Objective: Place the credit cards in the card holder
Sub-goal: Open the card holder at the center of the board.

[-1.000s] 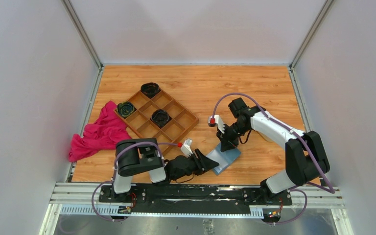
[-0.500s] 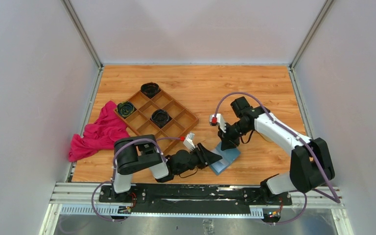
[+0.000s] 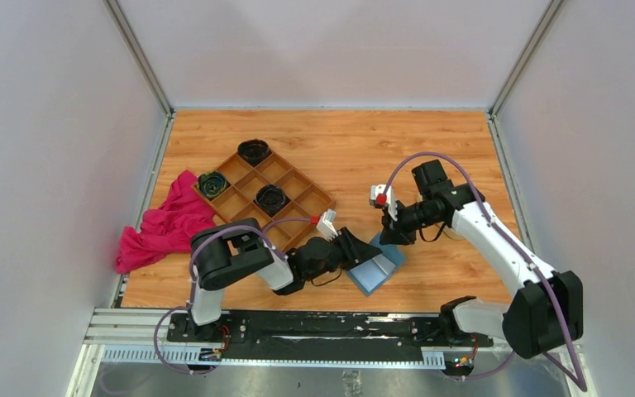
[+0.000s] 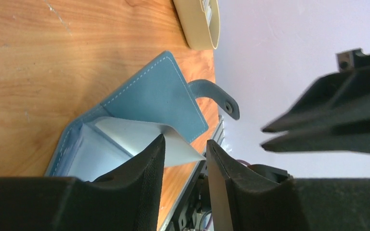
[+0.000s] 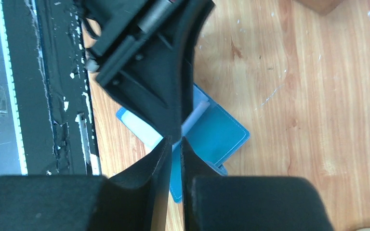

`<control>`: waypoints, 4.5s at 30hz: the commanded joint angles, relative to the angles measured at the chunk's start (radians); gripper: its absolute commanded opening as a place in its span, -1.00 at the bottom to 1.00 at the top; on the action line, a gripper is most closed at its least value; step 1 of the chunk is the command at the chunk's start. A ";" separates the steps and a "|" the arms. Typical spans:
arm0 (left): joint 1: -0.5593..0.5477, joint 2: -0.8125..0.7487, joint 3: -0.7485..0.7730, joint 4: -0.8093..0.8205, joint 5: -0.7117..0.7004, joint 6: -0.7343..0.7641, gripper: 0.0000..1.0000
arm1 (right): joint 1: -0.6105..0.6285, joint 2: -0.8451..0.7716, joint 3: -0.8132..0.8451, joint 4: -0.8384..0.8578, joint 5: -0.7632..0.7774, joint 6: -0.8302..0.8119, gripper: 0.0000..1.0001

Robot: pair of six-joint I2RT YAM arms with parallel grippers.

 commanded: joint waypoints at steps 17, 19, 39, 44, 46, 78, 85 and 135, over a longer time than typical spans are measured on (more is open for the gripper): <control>0.076 0.119 0.129 -0.142 0.086 0.092 -0.39 | -0.024 -0.098 -0.231 -0.051 -0.049 -0.498 -0.86; 0.082 0.125 0.132 -0.141 0.093 0.096 -0.38 | -0.023 -0.079 -0.253 0.081 0.068 -0.386 -0.85; 0.087 -0.068 0.029 -0.165 0.124 0.259 -0.24 | 0.008 0.149 -0.161 0.171 0.201 -0.062 -0.92; 0.087 -0.155 -0.023 -0.184 0.126 0.308 -0.22 | 0.009 0.133 -0.121 0.083 0.090 -0.083 -0.89; 0.084 -0.184 -0.038 -0.197 0.127 0.325 -0.22 | 0.009 0.116 -0.119 0.059 0.046 -0.109 -0.88; -0.047 -0.223 -0.044 -0.611 -0.077 0.335 -0.17 | 0.194 0.322 -0.095 0.077 0.151 -0.026 -0.81; 0.038 -0.177 0.010 -0.615 -0.001 0.394 -0.17 | 0.198 0.355 -0.042 0.093 0.159 0.074 -0.80; 0.092 -1.135 -0.285 -0.872 -0.143 0.839 1.00 | 0.100 0.139 -0.004 -0.055 0.042 -0.029 -0.64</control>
